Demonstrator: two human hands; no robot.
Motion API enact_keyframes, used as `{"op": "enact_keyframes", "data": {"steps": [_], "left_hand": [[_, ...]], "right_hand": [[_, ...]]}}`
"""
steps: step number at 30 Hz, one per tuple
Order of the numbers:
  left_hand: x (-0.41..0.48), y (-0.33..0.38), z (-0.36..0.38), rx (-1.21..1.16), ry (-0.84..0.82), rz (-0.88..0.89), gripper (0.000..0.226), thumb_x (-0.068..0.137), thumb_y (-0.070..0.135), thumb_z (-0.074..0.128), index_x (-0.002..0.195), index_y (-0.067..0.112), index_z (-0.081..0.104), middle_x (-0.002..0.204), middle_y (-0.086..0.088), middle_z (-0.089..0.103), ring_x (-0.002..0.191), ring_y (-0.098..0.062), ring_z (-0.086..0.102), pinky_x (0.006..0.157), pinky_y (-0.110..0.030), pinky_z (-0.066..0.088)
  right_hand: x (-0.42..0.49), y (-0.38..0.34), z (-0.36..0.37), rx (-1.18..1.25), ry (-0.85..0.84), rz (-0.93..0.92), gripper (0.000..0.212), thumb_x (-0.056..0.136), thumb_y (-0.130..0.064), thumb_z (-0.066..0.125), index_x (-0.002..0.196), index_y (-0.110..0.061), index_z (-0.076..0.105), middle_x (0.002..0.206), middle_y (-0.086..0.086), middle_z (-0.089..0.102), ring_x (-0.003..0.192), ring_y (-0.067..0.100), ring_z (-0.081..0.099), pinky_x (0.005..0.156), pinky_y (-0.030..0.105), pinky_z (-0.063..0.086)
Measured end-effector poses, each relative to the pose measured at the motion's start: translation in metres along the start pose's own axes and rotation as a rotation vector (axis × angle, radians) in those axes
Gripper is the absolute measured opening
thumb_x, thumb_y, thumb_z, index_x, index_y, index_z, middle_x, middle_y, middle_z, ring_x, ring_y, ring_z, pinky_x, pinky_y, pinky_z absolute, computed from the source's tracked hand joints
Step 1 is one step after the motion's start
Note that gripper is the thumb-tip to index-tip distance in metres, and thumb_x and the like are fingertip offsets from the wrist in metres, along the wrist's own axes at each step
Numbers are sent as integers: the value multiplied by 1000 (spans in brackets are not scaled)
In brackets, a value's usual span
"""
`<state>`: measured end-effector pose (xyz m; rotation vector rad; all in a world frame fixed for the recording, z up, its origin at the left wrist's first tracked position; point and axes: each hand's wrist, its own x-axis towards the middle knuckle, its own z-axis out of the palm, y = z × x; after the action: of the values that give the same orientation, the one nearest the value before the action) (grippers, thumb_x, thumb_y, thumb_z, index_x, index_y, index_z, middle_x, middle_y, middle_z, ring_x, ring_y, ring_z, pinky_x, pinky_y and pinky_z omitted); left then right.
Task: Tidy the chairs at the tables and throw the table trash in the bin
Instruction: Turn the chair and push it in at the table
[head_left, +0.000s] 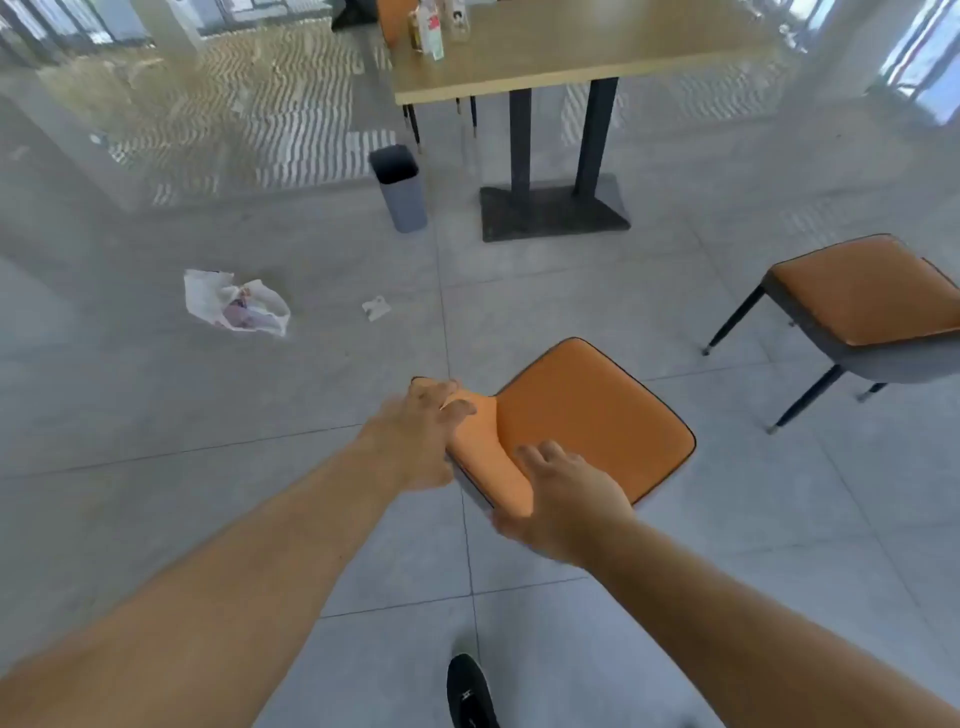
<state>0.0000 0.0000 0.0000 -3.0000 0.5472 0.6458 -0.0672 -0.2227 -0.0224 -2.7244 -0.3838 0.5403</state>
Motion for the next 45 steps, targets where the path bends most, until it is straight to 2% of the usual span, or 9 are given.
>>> {"op": "enact_keyframes", "data": {"steps": [3,6,12,16,20,25,28,34,45], "left_hand": [[25,-39,19,121,-127,58,89,82,35,75,157,37,27,172,-2,9,154,-26,13,119,-55,28],[52,-62,35,164,-108,139,77,89,32,73,154,38,32,170,-2,18,155,-28,12,117,-60,29],[96,-82,31,26,-93,287,43,88,26,70,131,31,64,130,-1,59,131,-27,43,106,-43,45],[105,-82,31,-46,-63,260,29,89,31,66,118,27,68,115,3,59,122,-24,46,100,-42,49],[111,-63,29,-180,-52,198,14,88,35,67,97,35,56,96,13,46,109,-18,40,77,-39,48],[130,-22,17,-295,-45,140,20,91,38,66,103,33,51,107,5,55,108,-20,48,75,-37,45],[152,-4,8,-288,-37,120,28,95,41,66,111,29,46,109,2,51,104,-22,51,78,-41,51],[207,-10,2,-275,-28,64,56,98,31,63,148,36,39,132,6,52,114,-22,55,85,-44,56],[370,-54,-78,-347,-12,-105,55,95,22,64,145,40,51,138,10,58,119,-18,54,96,-36,51]], "right_hand": [[26,-24,35,0,-96,61,90,74,-88,48,145,-37,26,126,-5,49,105,24,55,73,41,52],[45,-32,59,-44,-118,143,80,87,-63,59,150,-34,19,120,-3,51,92,24,54,63,39,47],[66,-22,59,-109,-145,123,67,95,-44,54,153,-37,21,117,-3,56,83,24,57,60,40,52],[76,-5,37,-168,-169,102,65,99,-45,53,155,-40,20,123,-4,56,88,25,60,68,44,59],[85,33,6,-321,-195,93,59,102,-46,49,153,-45,18,120,-2,57,91,26,61,62,36,50],[114,90,-46,-365,-221,353,34,102,-33,55,135,-35,48,129,2,55,114,29,54,74,38,42],[145,112,-70,-309,-208,424,42,98,-14,56,136,-30,49,135,5,49,129,32,42,88,43,49],[211,152,-97,-285,-223,280,43,96,-10,55,134,-28,49,134,5,48,128,33,41,96,50,51],[374,221,-180,-225,-151,93,30,97,-17,55,126,-26,52,127,4,55,120,31,48,92,47,52]]}}
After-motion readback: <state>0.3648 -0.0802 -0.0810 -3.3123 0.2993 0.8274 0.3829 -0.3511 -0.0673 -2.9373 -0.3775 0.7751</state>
